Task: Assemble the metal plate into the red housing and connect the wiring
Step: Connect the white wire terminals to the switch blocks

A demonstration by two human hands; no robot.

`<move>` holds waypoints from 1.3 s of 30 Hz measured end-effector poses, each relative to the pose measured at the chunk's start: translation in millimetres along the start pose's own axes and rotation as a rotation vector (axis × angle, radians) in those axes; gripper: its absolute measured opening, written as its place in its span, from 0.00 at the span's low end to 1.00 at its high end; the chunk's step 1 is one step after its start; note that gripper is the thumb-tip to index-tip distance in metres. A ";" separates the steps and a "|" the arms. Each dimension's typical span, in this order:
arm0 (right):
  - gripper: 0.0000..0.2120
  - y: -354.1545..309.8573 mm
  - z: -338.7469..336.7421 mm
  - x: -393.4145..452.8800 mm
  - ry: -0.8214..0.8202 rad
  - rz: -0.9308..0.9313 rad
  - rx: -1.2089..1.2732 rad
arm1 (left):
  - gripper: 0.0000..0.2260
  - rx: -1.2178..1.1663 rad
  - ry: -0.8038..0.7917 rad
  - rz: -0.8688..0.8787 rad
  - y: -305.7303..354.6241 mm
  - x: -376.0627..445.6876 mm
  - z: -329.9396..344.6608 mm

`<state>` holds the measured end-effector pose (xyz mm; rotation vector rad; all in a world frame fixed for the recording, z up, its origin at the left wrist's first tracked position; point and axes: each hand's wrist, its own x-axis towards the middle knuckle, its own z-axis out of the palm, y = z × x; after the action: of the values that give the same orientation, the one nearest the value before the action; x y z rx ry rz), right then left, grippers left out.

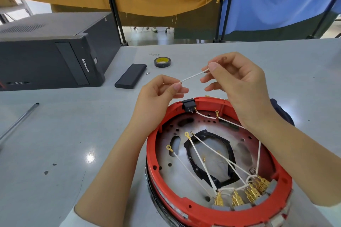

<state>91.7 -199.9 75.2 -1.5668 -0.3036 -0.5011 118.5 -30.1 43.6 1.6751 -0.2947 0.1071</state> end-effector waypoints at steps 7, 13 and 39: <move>0.10 10.7 -2.6 -6.5 -0.068 0.034 -0.354 | 0.07 -0.118 0.146 -0.030 1.0 -0.2 -2.5; 0.05 7.0 1.8 -12.5 -0.322 0.207 -0.344 | 0.08 -0.041 -0.081 -0.039 3.5 -3.8 -3.0; 0.07 17.5 1.5 -18.7 -0.373 0.249 -0.757 | 0.10 -0.042 -0.285 -0.149 -7.8 0.9 -2.9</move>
<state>84.2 -197.5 50.8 -2.4065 -0.2013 -0.1146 121.6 -26.5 36.7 1.6644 -0.3821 -0.2496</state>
